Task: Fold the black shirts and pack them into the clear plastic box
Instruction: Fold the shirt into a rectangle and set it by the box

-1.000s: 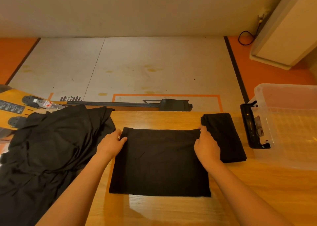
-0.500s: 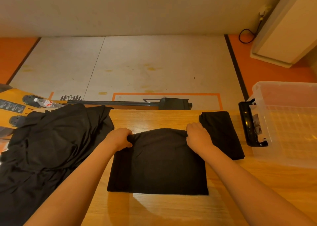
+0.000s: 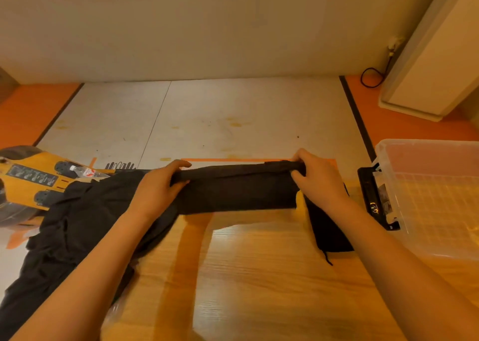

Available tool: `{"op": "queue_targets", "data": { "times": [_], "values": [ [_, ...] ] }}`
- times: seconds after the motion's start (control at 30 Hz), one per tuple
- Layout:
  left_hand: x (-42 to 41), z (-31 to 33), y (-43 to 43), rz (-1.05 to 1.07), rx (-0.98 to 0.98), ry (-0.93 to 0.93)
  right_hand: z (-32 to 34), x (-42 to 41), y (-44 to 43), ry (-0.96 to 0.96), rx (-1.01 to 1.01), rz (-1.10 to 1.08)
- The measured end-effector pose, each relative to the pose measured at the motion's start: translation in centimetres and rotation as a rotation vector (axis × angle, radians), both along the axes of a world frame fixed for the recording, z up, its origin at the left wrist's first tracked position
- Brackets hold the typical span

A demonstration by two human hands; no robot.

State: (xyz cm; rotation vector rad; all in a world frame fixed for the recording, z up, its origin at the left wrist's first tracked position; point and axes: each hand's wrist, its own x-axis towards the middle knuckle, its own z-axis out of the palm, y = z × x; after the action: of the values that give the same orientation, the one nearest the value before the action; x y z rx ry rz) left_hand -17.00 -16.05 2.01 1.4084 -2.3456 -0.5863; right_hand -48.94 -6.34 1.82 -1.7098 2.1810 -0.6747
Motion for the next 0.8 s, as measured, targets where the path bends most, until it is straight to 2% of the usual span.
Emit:
{"op": "queue_targets", "data": {
  "times": [0.1, 0.23, 0.3, 0.4, 0.47, 0.53, 0.67, 0.8],
  "values": [
    [0.3, 2.6, 0.0, -0.005, -0.231, -0.009, 1.8, 0.0, 0.6, 0.015, -0.17, 0.024],
    [1.2, 1.7, 1.4, 0.004, -0.29, -0.076, 0.6, 0.7, 3.4, 0.081, -0.247, 0.075],
    [2.4, -0.8, 2.9, -0.025, -0.247, -0.145, -1.4, 1.2, 5.8, 0.068, -0.192, 0.096],
    [5.7, -5.9, 6.4, -0.089, -0.141, -0.219, -4.7, 2.2, 10.1, 0.039, 0.053, 0.159],
    [7.7, -8.8, 9.1, -0.033, -0.035, -0.263, -6.5, 2.6, 12.3, 0.021, 0.193, 0.149],
    [8.4, -10.7, 11.0, 0.072, 0.04, -0.29, -7.7, 2.8, 13.3, -0.013, 0.249, 0.097],
    [4.5, -12.6, 12.3, 0.108, 0.045, -0.247, -9.2, 3.6, 12.0, -0.03, 0.223, 0.043],
    [-1.9, -13.8, 13.4, 0.093, 0.095, -0.259, -11.3, 4.8, 10.0, 0.107, 0.37, 0.216]
  ]
}}
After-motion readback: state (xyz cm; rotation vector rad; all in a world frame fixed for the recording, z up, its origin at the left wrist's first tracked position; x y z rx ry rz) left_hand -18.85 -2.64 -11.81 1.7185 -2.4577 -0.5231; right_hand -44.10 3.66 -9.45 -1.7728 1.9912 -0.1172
